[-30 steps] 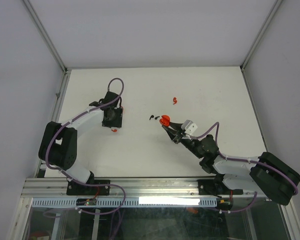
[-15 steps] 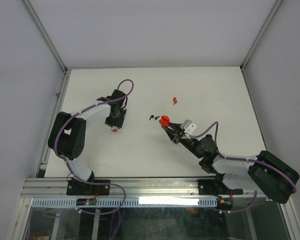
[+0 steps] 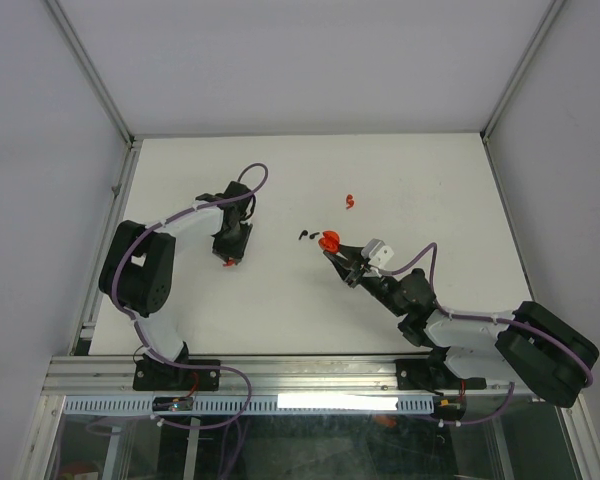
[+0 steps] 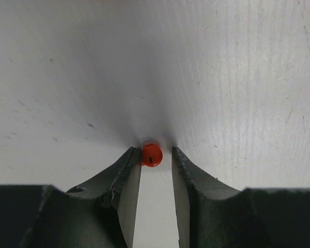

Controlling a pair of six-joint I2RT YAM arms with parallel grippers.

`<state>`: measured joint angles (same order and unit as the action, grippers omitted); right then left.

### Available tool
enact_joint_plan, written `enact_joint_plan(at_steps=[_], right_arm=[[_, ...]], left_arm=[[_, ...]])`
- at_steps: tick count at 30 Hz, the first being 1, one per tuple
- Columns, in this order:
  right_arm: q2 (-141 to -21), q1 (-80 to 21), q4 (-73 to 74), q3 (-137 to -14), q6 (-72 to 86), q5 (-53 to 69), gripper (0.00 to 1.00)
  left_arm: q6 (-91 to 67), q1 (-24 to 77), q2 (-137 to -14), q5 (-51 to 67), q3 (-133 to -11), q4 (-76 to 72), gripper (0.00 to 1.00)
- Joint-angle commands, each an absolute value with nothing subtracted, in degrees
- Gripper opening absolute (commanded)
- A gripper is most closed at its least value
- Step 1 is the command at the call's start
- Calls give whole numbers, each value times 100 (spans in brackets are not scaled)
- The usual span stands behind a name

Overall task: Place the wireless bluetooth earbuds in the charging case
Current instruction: Pick up the earbud from the center of the board.

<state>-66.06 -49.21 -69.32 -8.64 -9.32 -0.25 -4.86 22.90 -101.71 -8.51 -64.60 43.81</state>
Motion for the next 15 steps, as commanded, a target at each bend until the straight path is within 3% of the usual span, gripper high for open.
enact_joint_plan(at_steps=[1, 15], right_arm=[[-6495, -4895, -7251, -878, -897, -132, 0], [-6504, -4896, -7241, -888, -878, -90, 0]], left_arm=[[-510, 2312, -10174, -500, -6636, 4593, 32], [-860, 2316, -10423, -710, -6800, 4622, 25]])
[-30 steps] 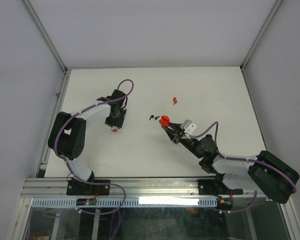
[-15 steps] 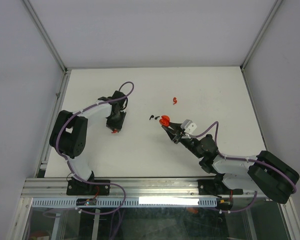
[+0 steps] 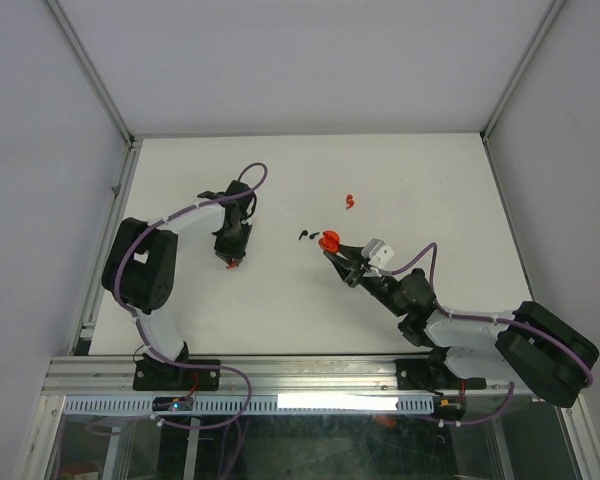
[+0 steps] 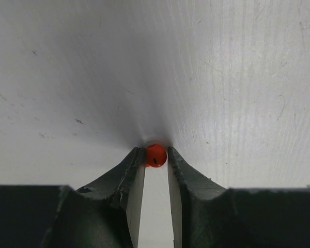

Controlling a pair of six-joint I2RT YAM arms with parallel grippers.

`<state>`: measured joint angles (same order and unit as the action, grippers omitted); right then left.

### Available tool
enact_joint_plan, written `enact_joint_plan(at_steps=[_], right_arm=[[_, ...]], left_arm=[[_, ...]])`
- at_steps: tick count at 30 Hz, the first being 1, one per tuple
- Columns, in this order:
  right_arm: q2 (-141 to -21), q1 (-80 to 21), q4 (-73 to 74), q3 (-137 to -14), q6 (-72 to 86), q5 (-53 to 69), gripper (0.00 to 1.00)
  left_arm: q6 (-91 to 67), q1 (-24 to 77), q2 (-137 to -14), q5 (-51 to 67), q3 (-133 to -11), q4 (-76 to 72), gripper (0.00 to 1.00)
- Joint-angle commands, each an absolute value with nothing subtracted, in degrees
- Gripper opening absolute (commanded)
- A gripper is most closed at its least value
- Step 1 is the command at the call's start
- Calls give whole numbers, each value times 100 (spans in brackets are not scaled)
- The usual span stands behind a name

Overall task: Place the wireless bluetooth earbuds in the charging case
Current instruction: Pick up the earbud from the center of the board.

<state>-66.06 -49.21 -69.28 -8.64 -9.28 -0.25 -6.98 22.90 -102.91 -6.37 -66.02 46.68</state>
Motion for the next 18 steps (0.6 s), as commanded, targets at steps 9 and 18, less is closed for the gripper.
enact_joint_plan(at_steps=[9, 18], right_arm=[[-6495, -4891, -7221, -896, -885, -76, 0], [-6392, -4896, -7024, -976, -989, 16, 0]], left_arm=[[-956, 2313, -10319, -577, -6712, 4589, 10], [-1474, 2312, -9205, -35, -6610, 4058, 1]])
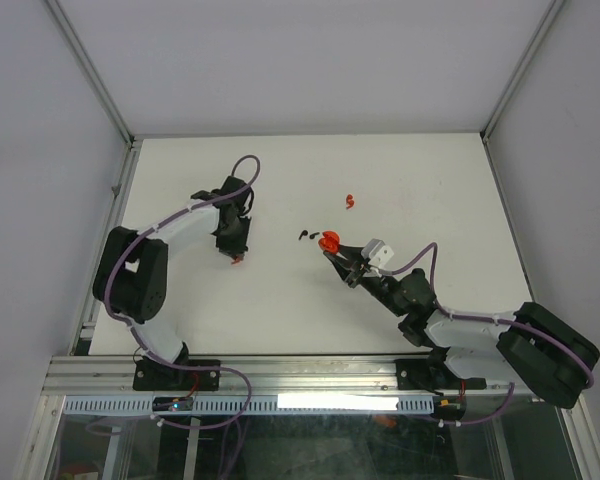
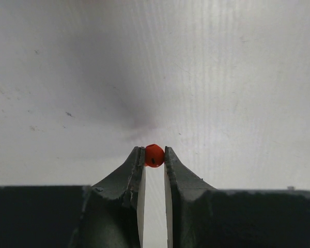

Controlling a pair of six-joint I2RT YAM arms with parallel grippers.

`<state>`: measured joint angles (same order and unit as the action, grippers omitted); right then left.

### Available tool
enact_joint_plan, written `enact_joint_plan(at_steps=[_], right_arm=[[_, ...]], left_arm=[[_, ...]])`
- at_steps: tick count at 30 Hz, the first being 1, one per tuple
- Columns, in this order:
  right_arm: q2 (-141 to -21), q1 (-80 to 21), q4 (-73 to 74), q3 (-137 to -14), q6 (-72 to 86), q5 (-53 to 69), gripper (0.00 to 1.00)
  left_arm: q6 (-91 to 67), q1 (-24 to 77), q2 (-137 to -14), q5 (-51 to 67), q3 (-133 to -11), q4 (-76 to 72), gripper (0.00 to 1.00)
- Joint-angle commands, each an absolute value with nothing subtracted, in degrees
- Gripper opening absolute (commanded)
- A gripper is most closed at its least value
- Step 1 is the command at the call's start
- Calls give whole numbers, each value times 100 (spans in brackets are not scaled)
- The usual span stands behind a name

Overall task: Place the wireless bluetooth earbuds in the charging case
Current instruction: Pick up the earbud from the center of the board, then place the earbud in the charging case.

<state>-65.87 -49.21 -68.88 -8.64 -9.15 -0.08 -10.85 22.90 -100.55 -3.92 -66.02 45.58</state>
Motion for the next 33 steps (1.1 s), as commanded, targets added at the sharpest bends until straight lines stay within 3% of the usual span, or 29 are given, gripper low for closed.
enact_joint_plan(at_steps=[1, 15, 33], right_arm=[[-6361, -4896, -6980, -985, -1007, 28, 0], [-6130, -4896, -6639, -1258, -1089, 344, 0], [-7043, -4895, -7755, -1480, -747, 618, 0]], left_arm=[[-1565, 2312, -9052, -2, -6592, 3950, 0], [-2834, 2868, -6976, 933, -5758, 1962, 4], [-3831, 3992, -5890, 1512, -4459, -799, 4]])
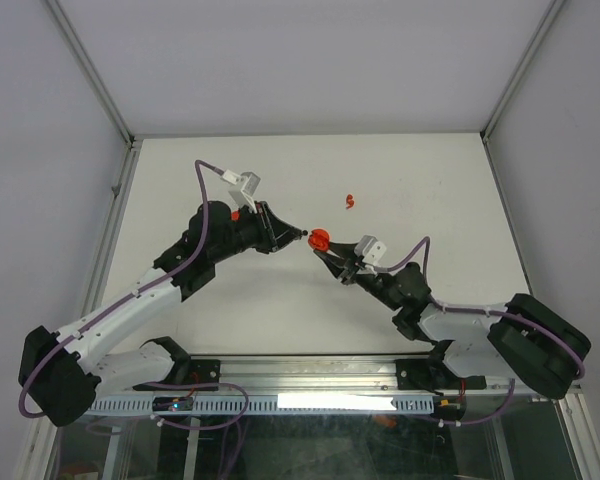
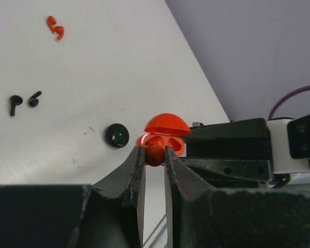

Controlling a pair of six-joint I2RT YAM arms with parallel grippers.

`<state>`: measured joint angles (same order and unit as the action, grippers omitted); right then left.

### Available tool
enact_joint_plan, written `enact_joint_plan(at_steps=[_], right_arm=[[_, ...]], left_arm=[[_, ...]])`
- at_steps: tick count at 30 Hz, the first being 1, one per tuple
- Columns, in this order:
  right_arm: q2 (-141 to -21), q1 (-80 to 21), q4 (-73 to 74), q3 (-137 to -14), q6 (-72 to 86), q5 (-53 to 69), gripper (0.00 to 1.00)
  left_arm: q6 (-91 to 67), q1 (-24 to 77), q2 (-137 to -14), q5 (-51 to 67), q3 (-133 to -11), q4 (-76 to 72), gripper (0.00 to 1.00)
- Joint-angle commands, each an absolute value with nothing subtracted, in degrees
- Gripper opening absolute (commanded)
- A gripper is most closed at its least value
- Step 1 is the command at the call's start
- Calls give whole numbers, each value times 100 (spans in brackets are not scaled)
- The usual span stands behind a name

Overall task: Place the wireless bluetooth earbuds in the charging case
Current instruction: Place the earbud in the charging case.

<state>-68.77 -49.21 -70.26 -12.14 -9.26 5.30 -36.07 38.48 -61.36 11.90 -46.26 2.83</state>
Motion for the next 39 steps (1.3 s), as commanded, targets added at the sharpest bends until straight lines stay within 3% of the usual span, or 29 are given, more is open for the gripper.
enact_joint_plan(at_steps=[1, 16, 39], right_arm=[[-7099, -4896, -7785, -1501, -712, 628, 0], [-7653, -4938, -8479, -1530, -412, 738, 0], [-7665, -5001, -8709, -1474, -491, 607, 0]], left_arm=[[-3851, 4022, -5862, 1533, -4396, -952, 4], [-4135, 4252, -5974, 1564, -3957, -2098, 4], [-4034, 4576, -6196, 788, -3990, -1829, 4]])
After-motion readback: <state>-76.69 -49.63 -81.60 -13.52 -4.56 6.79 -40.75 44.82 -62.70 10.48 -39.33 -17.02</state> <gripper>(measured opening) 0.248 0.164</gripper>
